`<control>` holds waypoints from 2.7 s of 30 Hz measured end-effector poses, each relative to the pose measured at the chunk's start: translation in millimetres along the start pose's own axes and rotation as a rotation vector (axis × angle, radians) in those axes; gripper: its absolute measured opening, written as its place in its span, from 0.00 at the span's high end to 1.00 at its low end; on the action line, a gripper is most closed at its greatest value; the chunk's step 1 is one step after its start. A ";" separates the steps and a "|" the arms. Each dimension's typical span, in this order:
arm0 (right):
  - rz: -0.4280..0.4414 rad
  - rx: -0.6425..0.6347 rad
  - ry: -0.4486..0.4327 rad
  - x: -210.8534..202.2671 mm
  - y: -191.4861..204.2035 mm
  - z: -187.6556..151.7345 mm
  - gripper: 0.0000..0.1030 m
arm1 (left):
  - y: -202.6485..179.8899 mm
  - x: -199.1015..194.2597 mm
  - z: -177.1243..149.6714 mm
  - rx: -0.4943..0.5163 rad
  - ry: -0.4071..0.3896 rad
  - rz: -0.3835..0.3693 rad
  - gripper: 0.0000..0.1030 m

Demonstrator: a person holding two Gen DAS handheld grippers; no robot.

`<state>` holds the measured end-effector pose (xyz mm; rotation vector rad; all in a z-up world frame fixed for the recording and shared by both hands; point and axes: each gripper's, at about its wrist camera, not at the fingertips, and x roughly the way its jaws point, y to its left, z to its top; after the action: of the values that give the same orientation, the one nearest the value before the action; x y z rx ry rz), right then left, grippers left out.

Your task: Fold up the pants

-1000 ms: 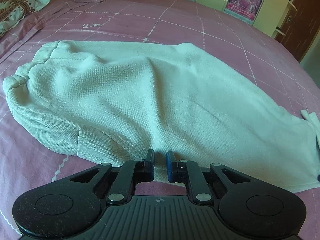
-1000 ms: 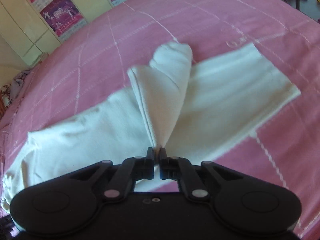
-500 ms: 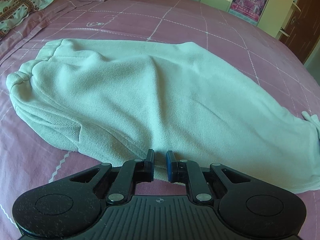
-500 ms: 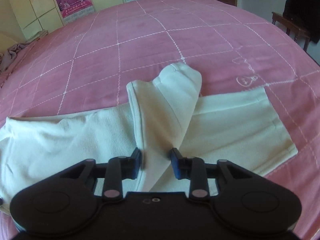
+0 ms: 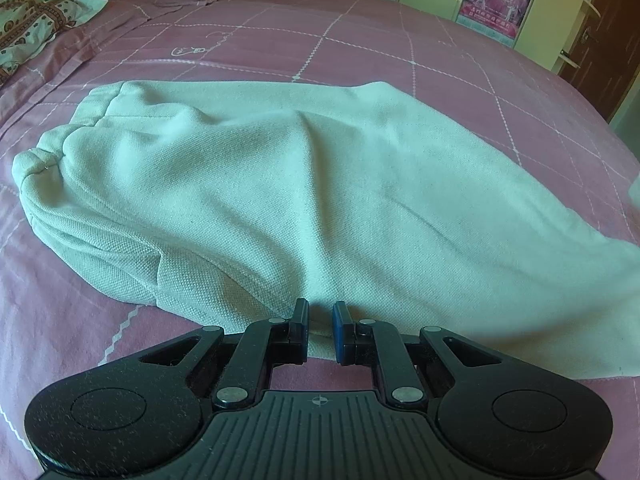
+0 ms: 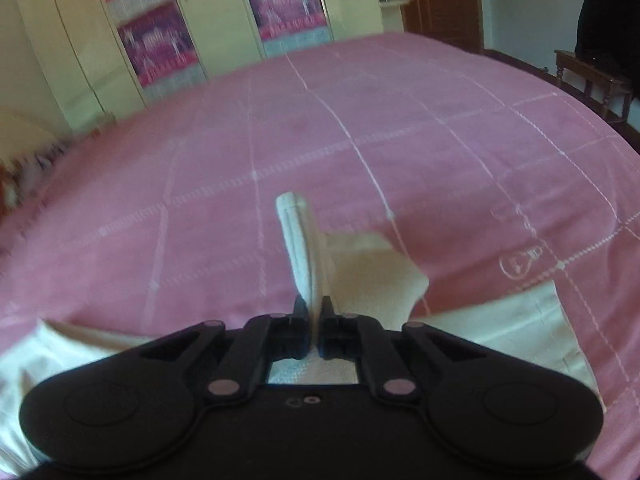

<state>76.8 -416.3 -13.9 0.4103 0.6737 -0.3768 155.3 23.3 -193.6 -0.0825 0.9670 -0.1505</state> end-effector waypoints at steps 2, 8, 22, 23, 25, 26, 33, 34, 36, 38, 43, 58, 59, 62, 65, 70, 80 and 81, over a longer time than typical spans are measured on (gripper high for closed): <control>0.087 0.027 -0.152 -45.4 -1.2 11.6 0.96 | 0.6 -0.5 -0.9 -0.006 -0.003 -0.002 0.88; -0.041 0.214 -0.005 -23.8 -86.7 -45.1 0.96 | -5.1 -1.8 -3.9 0.034 -0.013 0.016 0.88; -0.022 0.492 0.095 -13.4 -151.6 -94.6 0.90 | -6.9 -2.2 -3.6 0.044 -0.012 0.031 0.88; -0.029 0.478 0.091 -12.7 -151.2 -93.4 0.87 | -6.7 -2.3 -3.8 0.046 -0.012 0.030 0.88; -0.058 0.449 0.058 -14.1 -148.3 -87.1 0.81 | -7.0 -2.2 -3.3 0.048 -0.010 0.032 0.88; -0.080 0.416 0.042 -13.8 -146.2 -82.1 0.78 | -6.9 -2.2 -3.0 0.046 -0.009 0.032 0.88; -0.116 0.434 0.005 -7.8 -159.2 -57.4 0.76 | -7.9 -1.1 -3.1 0.045 -0.009 0.036 0.88; -0.097 0.470 -0.015 -11.2 -164.1 -56.6 0.77 | -8.2 -0.9 -3.3 0.045 -0.010 0.037 0.88; -0.094 0.462 -0.009 -13.4 -168.7 -56.2 0.89 | -9.2 -0.5 -3.9 0.052 -0.013 0.041 0.88; -0.099 0.444 0.001 -15.3 -173.0 -59.4 0.92 | -10.0 -1.1 -4.6 0.057 -0.016 0.044 0.88; -0.112 0.409 -0.013 -26.9 -177.4 -70.6 0.92 | -9.0 -1.7 -4.2 0.056 -0.013 0.038 0.88; -0.268 0.280 0.015 -22.2 -173.7 -83.5 0.85 | -15.6 -3.7 -4.4 0.104 -0.018 0.060 0.88; -0.270 0.290 0.003 -27.1 -172.4 -83.1 0.76 | -15.2 -4.1 -3.7 0.106 -0.017 0.058 0.88; -0.306 0.309 -0.085 -51.4 -168.3 -79.8 0.69 | -18.7 -10.7 0.5 0.095 -0.026 0.042 0.87; -0.224 0.217 -0.110 -59.0 -151.3 -68.2 0.72 | -38.8 -16.8 4.3 0.130 -0.051 0.000 0.87; -0.066 -0.053 0.000 -24.9 -84.8 -63.8 0.72 | -94.5 -7.7 4.7 0.181 -0.014 -0.111 0.87; -0.215 -0.159 0.086 31.2 -107.5 -69.5 0.93 | -109.0 1.3 -26.3 0.270 0.002 -0.159 0.88; -0.220 -0.148 0.094 29.1 -114.1 -66.9 0.96 | -110.5 0.7 -21.3 0.260 0.018 -0.155 0.88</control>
<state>10.5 -487.6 -108.1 0.2145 0.8356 -0.5150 128.2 -85.8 -191.1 0.0838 0.9515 -0.4183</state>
